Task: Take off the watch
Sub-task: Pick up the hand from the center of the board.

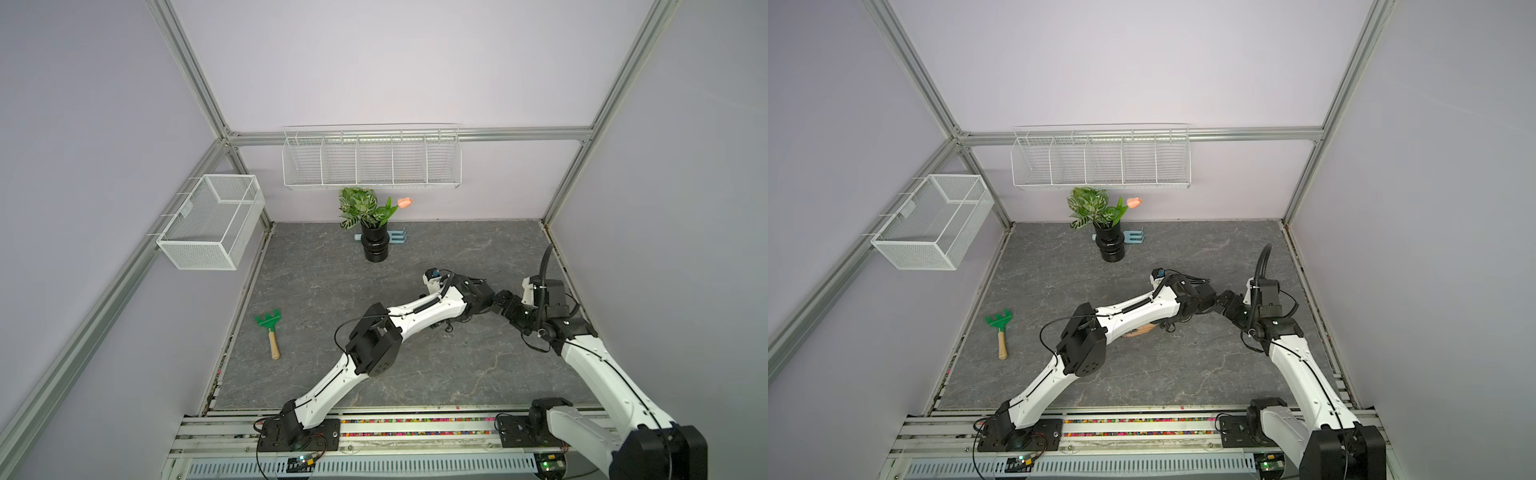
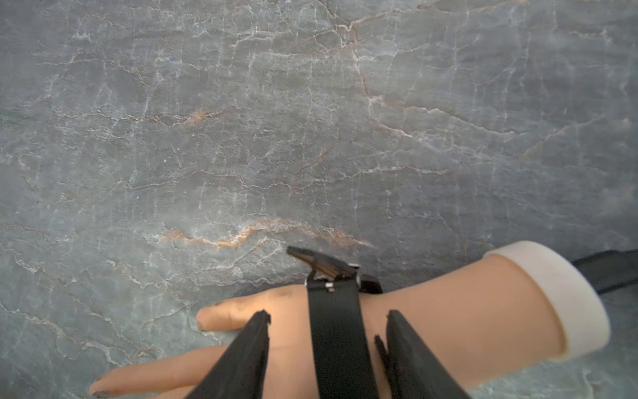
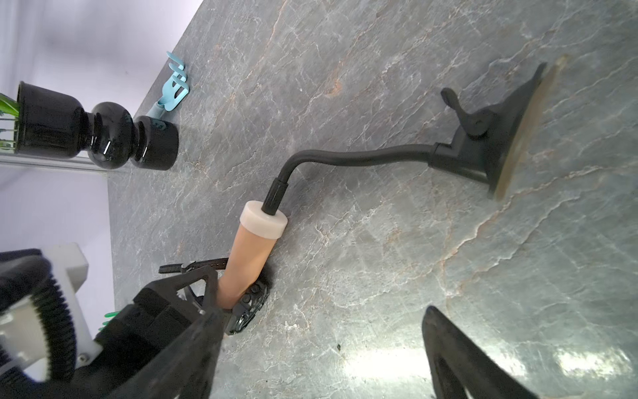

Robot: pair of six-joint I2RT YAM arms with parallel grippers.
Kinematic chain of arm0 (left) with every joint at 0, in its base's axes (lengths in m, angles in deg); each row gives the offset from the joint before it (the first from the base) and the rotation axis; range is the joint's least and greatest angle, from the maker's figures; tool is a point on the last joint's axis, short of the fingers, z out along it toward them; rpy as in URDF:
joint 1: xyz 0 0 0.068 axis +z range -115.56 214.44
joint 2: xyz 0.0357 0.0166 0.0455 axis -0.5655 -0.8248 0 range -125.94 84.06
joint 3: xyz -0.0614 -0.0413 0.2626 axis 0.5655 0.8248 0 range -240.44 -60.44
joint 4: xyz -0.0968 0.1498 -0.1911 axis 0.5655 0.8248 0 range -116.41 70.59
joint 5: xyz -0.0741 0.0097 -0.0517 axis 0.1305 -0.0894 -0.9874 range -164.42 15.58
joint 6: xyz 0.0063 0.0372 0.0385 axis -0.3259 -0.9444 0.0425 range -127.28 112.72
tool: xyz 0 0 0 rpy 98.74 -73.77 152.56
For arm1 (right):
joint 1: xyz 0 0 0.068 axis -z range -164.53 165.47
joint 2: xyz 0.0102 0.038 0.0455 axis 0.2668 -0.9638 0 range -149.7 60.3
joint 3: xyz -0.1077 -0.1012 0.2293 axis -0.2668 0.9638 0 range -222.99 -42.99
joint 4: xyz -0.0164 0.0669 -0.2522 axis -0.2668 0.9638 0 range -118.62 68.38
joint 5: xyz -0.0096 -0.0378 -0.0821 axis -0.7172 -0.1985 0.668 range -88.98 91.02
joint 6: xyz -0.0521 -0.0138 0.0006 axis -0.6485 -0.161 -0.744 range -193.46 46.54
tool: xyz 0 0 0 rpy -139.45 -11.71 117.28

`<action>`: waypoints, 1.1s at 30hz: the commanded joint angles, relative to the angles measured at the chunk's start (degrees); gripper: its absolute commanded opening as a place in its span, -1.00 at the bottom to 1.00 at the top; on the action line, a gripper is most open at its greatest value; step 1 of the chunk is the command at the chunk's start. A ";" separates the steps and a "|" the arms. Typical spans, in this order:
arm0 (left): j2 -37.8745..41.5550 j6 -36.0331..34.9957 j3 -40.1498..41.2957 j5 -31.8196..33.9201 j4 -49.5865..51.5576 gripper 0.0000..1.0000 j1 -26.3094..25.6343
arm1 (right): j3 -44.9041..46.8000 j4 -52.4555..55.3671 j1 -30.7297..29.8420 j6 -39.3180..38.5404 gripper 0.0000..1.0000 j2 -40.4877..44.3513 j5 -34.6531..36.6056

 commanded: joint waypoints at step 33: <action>48.95 -79.89 93.11 -30.14 -117.83 -1.00 5.87 | 8.92 -35.65 -16.16 -53.29 0.38 6.62 -13.16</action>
